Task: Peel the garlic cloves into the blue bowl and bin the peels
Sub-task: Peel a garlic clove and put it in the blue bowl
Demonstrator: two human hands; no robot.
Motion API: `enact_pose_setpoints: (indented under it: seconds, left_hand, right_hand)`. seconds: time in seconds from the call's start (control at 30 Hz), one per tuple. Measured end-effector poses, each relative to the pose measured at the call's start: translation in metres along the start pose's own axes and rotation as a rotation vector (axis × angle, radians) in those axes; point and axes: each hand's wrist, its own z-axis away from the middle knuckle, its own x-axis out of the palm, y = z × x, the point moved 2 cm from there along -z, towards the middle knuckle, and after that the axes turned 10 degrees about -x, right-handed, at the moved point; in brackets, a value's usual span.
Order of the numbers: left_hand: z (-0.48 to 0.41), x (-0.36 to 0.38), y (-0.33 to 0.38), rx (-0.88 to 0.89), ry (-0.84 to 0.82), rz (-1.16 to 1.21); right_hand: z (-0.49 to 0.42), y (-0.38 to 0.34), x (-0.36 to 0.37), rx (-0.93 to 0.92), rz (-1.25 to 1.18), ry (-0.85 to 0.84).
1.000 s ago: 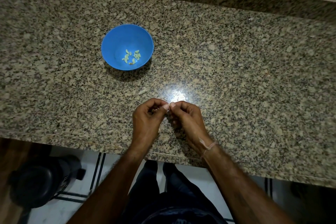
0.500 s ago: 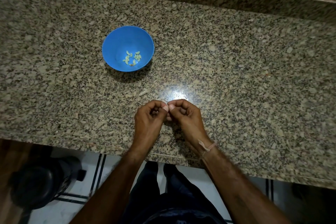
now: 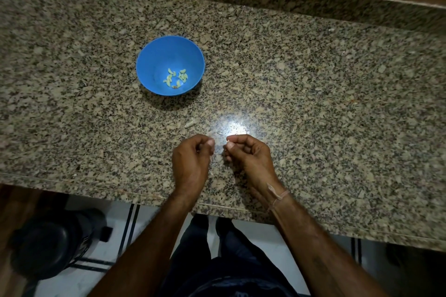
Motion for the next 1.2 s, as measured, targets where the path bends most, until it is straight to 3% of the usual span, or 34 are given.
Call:
enact_pose_setpoints:
  seconds: [0.7,0.9,1.03,1.1,1.2]
  left_hand:
    - [0.002,-0.012,-0.008,0.101,0.062,-0.079]
    - [0.010,-0.015,-0.002,0.180,-0.057,0.016]
    - [0.008,-0.022,-0.012,0.164,-0.025,0.022]
    - [0.004,-0.030,-0.021,0.141,-0.001,0.019]
    - [-0.014,-0.052,-0.037,0.092,0.098,0.027]
  right_hand:
    - [-0.003,-0.001,0.006,-0.100,0.144,-0.067]
    - [0.002,0.006,0.017,-0.035,0.060,-0.050]
    - [0.003,0.012,0.031,0.016,0.014,-0.082]
    - [0.002,0.016,0.036,-0.005,0.063,-0.093]
    - [-0.003,0.016,0.030,-0.184,0.322,-0.025]
